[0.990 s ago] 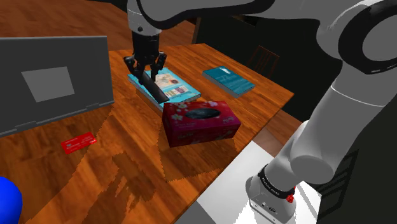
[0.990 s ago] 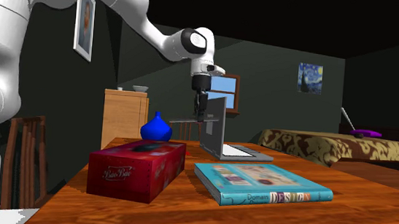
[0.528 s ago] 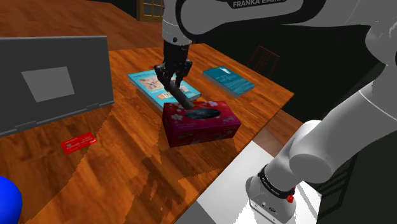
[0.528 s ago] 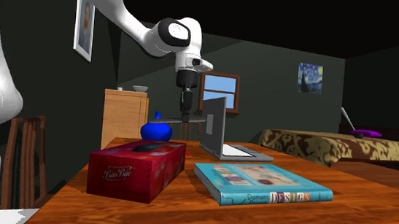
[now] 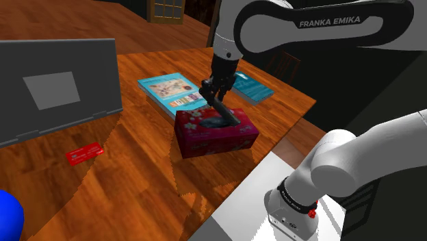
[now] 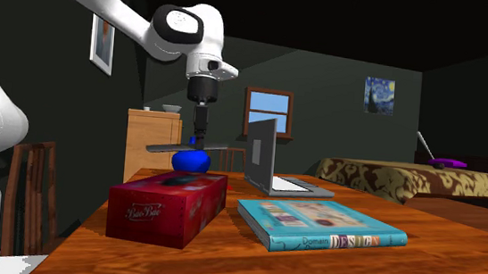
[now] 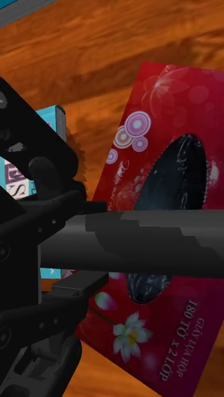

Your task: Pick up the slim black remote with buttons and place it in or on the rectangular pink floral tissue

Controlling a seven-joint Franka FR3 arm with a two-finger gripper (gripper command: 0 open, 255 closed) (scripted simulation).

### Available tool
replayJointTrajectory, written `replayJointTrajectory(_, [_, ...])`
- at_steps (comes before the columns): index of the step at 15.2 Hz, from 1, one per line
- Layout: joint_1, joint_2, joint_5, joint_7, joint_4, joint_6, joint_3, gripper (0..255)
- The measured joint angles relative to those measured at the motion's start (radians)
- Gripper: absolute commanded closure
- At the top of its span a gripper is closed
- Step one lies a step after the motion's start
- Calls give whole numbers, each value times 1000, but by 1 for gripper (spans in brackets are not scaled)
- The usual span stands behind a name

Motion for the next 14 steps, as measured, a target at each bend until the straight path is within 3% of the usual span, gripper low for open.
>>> replayJointTrajectory(3, [-1, -50, 3, -22, -62, 13, -17, 255])
replayJointTrajectory(14, [-1, -11, 2, -12, -170, 158, -6, 255])
